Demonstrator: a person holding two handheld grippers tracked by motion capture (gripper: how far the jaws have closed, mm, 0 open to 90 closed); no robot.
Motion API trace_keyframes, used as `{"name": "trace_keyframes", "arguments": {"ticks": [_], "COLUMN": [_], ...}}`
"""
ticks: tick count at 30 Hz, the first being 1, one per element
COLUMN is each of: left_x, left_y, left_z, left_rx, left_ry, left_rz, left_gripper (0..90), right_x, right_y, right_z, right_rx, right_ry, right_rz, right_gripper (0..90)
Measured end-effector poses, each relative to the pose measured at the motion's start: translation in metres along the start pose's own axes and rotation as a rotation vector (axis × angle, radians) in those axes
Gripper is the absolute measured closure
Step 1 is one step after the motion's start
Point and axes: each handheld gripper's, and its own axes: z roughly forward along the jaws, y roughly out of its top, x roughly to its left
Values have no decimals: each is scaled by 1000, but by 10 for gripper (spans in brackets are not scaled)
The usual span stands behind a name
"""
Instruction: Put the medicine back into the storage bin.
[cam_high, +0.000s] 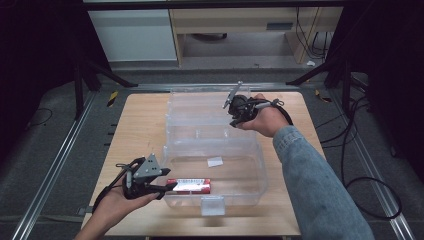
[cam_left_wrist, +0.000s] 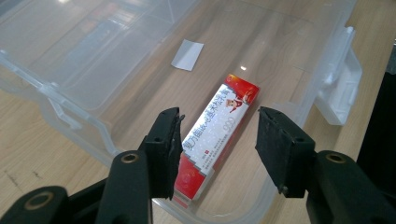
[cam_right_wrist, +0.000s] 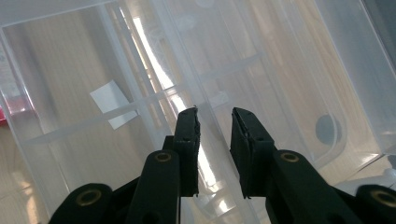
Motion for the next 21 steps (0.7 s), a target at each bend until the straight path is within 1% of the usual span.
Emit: {"name": "trace_keyframes", "arguments": {"ticks": [2,4,7,10,12,14,16,18,19,20,21], "left_x": [-1,-2,-3,-5,-6,-8,-10,-12,-13,-14,-15], "left_y": [-1,-2,-2,-2,-1,-2,-4,-6,-7,-9,-11], "left_z": [0,-1,-2,-5,-7,-6,-3,2,5,8,13], "left_rx": [7,-1,5,-2,-12,-9,5,23,44,57,83], "left_ry": [-13,-30,-36,-49,-65,-87,-100,-110,-121,-124,-125], "left_rz": [8,0,-3,-5,-8,-1,17,16,31,37,45], "left_gripper": [516,541,570,563,546,515,486,450,444,443,442], "right_x": [0,0,1,1,1,1,1,1,1,1,1], "right_y": [0,0,0,0,-1,-1,-1,-1,-1,-1,-1], "right_z": [0,0,0,0,0,0,0,0,0,0,0], "right_rx": [0,2,3,4,0,0,0,1,1,0,1], "right_ry": [1,0,-4,-5,-6,-6,-7,-7,-7,-8,-8], "right_rz": [-2,-2,-8,-6,-6,-6,-6,-6,-6,-6,-6], "right_gripper": [730,731,731,730,729,729,728,728,729,728,728]}}
